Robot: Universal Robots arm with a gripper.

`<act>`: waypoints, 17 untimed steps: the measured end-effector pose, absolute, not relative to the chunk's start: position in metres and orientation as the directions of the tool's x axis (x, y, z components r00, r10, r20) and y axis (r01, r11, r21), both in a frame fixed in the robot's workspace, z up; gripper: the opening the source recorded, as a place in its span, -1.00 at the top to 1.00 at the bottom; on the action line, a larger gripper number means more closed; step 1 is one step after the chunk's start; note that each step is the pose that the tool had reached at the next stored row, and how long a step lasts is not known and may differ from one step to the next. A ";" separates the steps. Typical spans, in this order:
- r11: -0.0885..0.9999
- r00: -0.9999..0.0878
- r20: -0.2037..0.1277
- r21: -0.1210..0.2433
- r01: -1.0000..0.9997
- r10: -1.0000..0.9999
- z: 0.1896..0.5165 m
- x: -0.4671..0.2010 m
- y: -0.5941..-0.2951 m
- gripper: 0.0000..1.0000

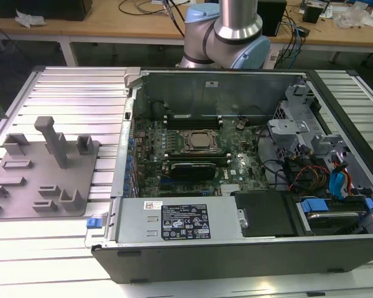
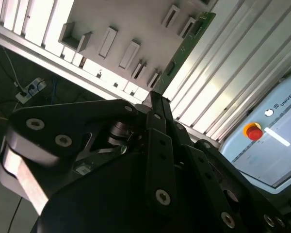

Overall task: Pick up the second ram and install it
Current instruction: 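Pick up the second ram and move it above second insertion slot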

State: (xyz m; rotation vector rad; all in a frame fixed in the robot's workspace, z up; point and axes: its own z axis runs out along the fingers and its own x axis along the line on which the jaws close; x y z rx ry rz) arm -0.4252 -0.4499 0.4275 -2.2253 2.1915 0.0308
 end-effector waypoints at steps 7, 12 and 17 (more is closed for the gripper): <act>-0.015 0.015 -0.027 0.001 -1.000 -1.000 0.440 -0.425 -0.449 0.82; -0.015 0.015 -0.027 0.001 -1.000 -1.000 0.440 -0.414 -0.449 0.82; -0.015 0.015 -0.027 0.001 -1.000 -1.000 0.440 -0.396 -0.449 0.82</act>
